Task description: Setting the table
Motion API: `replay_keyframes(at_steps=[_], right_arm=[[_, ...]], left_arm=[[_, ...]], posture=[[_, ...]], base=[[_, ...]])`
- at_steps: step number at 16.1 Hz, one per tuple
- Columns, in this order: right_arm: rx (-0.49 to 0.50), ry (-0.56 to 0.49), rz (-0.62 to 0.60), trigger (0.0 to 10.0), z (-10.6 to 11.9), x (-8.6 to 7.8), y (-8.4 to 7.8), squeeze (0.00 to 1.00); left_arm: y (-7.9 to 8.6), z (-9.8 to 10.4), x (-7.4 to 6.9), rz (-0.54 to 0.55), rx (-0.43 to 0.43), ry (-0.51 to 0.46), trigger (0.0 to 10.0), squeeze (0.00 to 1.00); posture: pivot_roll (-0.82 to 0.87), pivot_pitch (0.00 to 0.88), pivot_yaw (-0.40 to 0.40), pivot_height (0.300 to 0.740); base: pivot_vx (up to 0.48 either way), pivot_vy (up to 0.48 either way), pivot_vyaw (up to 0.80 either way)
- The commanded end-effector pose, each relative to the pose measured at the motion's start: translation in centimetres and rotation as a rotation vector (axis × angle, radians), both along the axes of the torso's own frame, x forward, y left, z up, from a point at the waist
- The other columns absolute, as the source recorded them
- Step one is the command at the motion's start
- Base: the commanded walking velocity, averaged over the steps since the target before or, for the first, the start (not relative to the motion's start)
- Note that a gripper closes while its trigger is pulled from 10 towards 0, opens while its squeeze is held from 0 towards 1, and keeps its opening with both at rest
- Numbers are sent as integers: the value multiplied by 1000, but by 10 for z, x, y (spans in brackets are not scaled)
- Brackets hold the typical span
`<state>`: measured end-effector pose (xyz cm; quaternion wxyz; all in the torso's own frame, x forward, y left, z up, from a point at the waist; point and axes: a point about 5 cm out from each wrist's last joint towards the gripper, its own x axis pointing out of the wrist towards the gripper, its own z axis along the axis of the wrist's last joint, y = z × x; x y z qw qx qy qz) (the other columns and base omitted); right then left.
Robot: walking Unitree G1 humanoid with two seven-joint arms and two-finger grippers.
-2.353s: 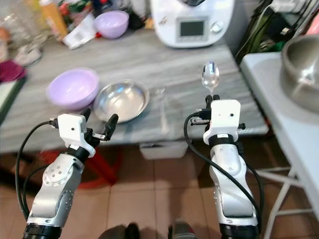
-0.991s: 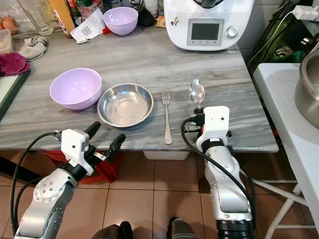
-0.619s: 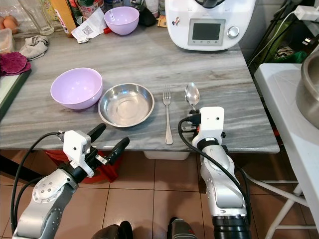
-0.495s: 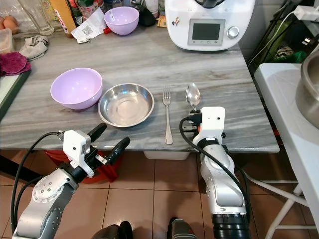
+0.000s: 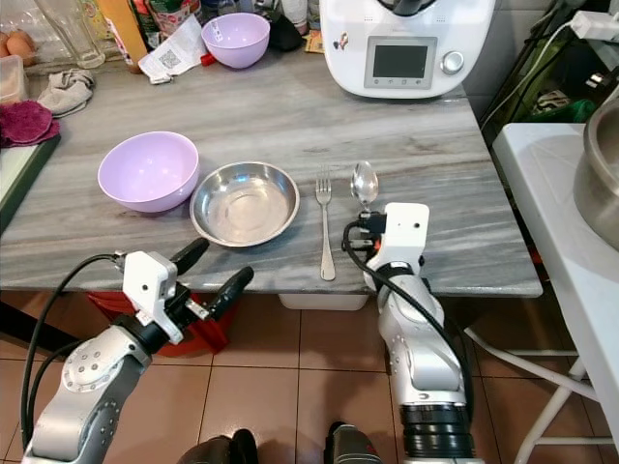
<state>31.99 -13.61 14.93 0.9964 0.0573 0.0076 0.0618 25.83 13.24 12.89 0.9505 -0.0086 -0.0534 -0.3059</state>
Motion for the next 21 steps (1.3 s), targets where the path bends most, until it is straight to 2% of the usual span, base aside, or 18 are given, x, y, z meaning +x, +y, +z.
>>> replay_keyframes(at_steps=[1, 16, 18, 19, 20, 21], right_arm=[[7, 26, 11, 10000, -5, 0, 2, 0], [23, 34, 8, 10000, -7, 12, 5, 0], [25, 36, 7, 10000, -8, 11, 5, 922], [26, 38, 5, 10000, -9, 11, 4, 922], [27, 39, 5, 10000, -10, 11, 4, 992], [26, 39, 4, 10000, -10, 11, 4, 1000]], left_arm=[[-2, 0, 0, -13, 13, 3, 10000, 0], [-6, -2, -2, -30, 22, 13, 10000, 0], [-6, -3, -2, -32, 24, 18, 10000, 0], [-6, -4, -2, -34, 25, 20, 10000, 0], [-7, -4, -3, -36, 25, 20, 10000, 0], [-7, -4, -3, -36, 26, 20, 10000, 0]], posture=[[-142, 207, 20, 740], [-143, 214, 25, 740], [-143, 214, 25, 740], [-143, 214, 25, 740], [-145, 218, 27, 740], [-145, 217, 26, 740]], base=[[0, 0, 0], [0, 0, 0], [0, 0, 0], [0, 0, 0], [0, 0, 0], [0, 0, 0]])
